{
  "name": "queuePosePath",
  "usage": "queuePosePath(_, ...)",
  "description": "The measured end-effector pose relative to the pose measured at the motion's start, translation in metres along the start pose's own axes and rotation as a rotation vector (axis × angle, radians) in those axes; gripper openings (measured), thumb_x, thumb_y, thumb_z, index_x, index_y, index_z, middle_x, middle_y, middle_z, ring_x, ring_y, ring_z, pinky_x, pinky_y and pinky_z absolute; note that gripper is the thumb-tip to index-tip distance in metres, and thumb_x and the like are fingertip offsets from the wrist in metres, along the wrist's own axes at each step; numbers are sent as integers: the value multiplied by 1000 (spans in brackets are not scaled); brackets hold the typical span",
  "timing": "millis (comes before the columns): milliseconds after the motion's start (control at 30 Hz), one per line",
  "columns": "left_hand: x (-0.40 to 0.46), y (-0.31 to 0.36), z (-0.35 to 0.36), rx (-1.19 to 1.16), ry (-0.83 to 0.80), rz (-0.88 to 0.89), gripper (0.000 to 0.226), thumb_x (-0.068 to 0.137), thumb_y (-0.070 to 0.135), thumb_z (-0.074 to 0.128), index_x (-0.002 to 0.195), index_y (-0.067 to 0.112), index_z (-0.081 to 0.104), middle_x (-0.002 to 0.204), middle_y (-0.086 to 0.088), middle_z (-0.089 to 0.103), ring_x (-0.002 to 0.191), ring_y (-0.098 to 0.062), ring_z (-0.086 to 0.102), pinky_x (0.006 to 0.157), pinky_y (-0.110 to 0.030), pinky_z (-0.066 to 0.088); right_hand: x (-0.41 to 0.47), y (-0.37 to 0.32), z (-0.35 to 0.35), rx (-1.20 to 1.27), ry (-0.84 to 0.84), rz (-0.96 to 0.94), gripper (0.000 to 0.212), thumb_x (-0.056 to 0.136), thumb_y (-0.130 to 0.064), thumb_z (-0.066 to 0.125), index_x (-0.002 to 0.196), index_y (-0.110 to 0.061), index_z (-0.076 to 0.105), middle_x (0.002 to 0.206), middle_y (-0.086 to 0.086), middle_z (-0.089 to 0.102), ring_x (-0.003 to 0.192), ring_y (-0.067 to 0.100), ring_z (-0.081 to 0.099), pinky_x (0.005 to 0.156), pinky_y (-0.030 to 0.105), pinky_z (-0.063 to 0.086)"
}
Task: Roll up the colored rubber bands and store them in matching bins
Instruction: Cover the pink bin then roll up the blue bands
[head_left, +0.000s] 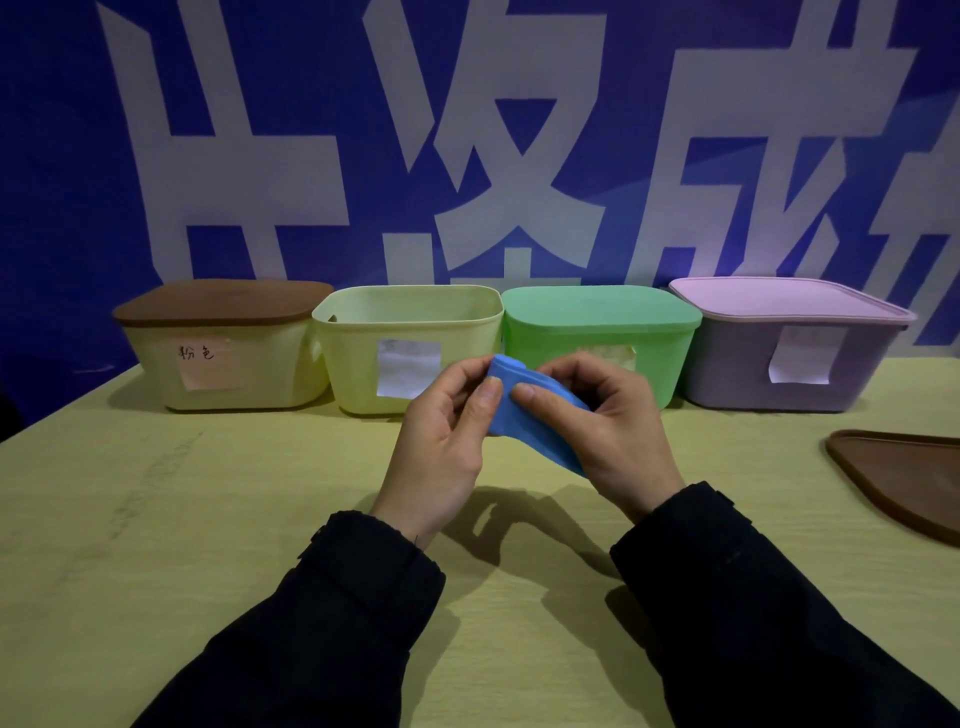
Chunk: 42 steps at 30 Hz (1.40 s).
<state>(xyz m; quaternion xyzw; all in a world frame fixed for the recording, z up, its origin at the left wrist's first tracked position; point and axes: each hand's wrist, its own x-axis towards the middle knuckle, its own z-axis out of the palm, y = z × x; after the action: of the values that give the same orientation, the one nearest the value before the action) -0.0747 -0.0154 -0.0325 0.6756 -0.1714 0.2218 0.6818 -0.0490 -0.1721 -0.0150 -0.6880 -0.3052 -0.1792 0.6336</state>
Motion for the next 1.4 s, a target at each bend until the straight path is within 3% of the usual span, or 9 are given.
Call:
queuePosePath(167, -1, 1, -2, -2, -54, -29, 31, 95, 30, 61, 123, 16, 64, 117, -4, 73, 112, -21, 67, 98, -40, 54, 1, 2, -3, -20, -40, 35, 8, 88, -18, 76, 82, -16, 71, 72, -6, 66, 67, 5, 56, 63, 17, 44)
queuePosePath(300, 0, 2, -4, -12, -1, -32, 23, 100, 13, 61, 122, 17, 64, 114, -3, 75, 108, -18, 70, 93, -35, 56, 2, 1, -6, -30, -80, 82, 9, 92, -26, 71, 87, -20, 74, 82, 5, 72, 71, 9, 59, 64, 23, 45)
queuePosePath(533, 4, 3, -8, -80, 95, -47, 27, 104, 15, 53, 131, 16, 59, 112, 2, 75, 105, -14, 70, 86, -29, 56, 1, -6, -8, 8, -164, 178, 18, 82, -22, 79, 72, -15, 66, 63, -11, 59, 58, 5, 52, 54, 16, 40)
queuePosePath(733, 3, 3, -3, -268, 54, -113, 25, 103, 14, 50, 126, 12, 60, 112, -1, 72, 104, -14, 67, 88, -30, 55, 1, -4, -9, 90, -89, 204, 17, 78, -23, 76, 72, -13, 63, 64, -3, 58, 58, 12, 50, 52, 20, 39)
queuePosePath(867, 3, 3, -5, -203, 59, -54, 22, 102, 14, 55, 118, 23, 68, 117, 2, 72, 112, -14, 65, 99, -30, 51, 0, -4, -2, 206, -58, 217, 14, 84, 4, 71, 87, -9, 66, 73, 2, 69, 58, 21, 65, 55, 29, 53)
queuePosePath(1000, 2, 2, -4, -121, 69, -59, 25, 104, 11, 51, 124, 21, 62, 112, 3, 72, 109, -12, 66, 98, -30, 50, -2, -5, 2, 170, -26, 234, 28, 87, 6, 67, 87, -21, 73, 73, -2, 69, 55, 15, 60, 59, 33, 51)
queuePosePath(1133, 1, 2, -2, -95, 46, -85, 26, 108, 16, 42, 118, 17, 66, 108, 2, 73, 103, -11, 67, 93, -28, 51, -5, -7, 6, 108, -39, 206, 29, 90, 6, 63, 90, -21, 74, 70, 8, 65, 56, 15, 59, 60, 44, 43)
queuePosePath(1233, -2, 2, -1, -78, 10, -94, 24, 102, 30, 53, 116, 17, 68, 108, -2, 74, 103, -18, 69, 95, -36, 54, -5, -8, 7, 76, -59, 206, 28, 90, 5, 62, 91, -20, 75, 65, 7, 63, 57, 14, 57, 59, 42, 43)
queuePosePath(1400, -1, 4, -3, 11, 13, -46, 27, 91, 28, 67, 118, 22, 69, 110, 0, 75, 105, -22, 70, 101, -49, 53, -3, -10, 1, 114, -77, 207, 31, 91, 6, 61, 88, -21, 75, 63, 1, 65, 56, 14, 57, 58, 37, 43)
